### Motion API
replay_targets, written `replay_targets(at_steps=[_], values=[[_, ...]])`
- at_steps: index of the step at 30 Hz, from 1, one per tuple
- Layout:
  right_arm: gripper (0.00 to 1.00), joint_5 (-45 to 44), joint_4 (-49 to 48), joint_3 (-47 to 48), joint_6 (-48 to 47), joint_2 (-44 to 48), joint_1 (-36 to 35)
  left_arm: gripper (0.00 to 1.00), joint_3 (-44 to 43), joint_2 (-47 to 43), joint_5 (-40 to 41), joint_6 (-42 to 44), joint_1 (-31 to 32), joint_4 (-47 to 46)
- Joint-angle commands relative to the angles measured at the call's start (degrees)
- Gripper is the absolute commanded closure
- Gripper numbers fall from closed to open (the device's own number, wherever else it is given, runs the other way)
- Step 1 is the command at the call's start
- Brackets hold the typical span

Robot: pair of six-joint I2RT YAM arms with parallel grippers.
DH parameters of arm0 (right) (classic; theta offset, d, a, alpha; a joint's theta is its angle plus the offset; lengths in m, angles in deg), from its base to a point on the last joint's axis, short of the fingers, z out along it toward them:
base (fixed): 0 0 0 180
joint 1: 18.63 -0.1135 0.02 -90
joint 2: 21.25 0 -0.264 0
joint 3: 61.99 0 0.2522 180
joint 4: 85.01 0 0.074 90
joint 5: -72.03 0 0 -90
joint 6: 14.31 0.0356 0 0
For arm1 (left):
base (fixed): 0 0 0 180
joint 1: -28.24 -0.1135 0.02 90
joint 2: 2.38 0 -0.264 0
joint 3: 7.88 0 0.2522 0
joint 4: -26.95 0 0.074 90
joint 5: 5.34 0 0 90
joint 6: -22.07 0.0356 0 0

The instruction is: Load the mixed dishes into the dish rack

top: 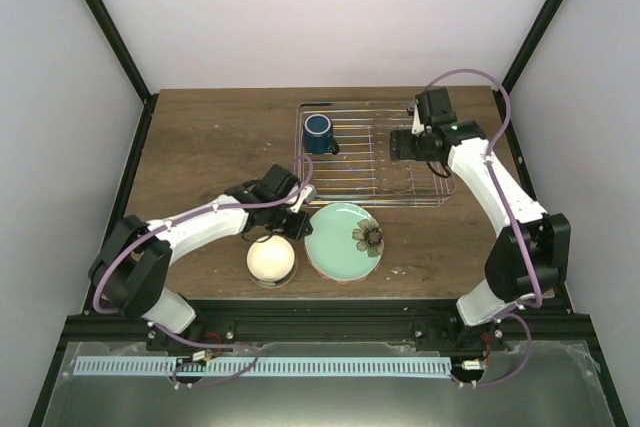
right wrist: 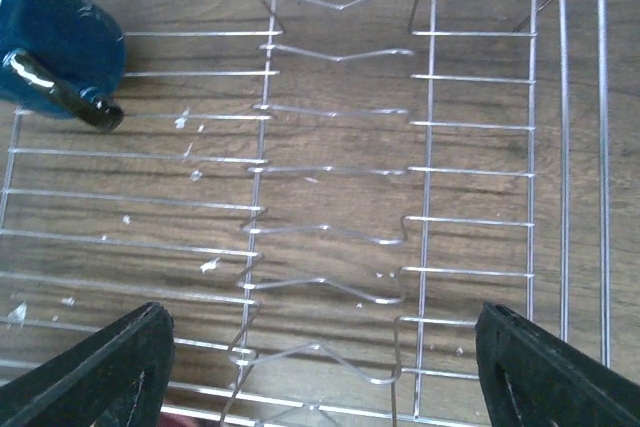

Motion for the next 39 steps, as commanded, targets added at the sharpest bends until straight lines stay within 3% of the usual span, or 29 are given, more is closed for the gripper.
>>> replay_targets(at_steps=[1, 10, 20, 24, 28, 39], values=[[0.16, 4.5, -0.2, -2.5, -0.9, 4.7, 0.0, 1.0, -2.1, -4.5, -6.4, 0.5, 0.2, -0.6], [0.16, 12.4, -2.0, -10.9, -1.9, 11.2, -0.1, 1.0, 0.0, -7.1, -11.1, 0.0, -1.7, -4.2], [0.17, 18.5, -1.8, -16.4, -2.4, 12.8, -0.1, 1.0, 0.1, -6.0, -10.6, 1.5, -3.2, -4.3], [0.28, 24.0, -0.6, -18.3, -4.2, 13.2, -0.1, 1.0, 1.4, -5.5, -12.5, 0.7, -4.1, -7.2], [0.33, 26.9, -0.3, -21.2, -4.5, 14.6, -0.2, 1.0, 1.9, -4.8, -14.1, 0.5, -4.2, -9.4], [0.37, 28.1, -2.2, -28.7, 0.6, 18.9, -3.0, 1.0, 0.7, -2.4, -16.6, 2.9, -4.5, -9.2]])
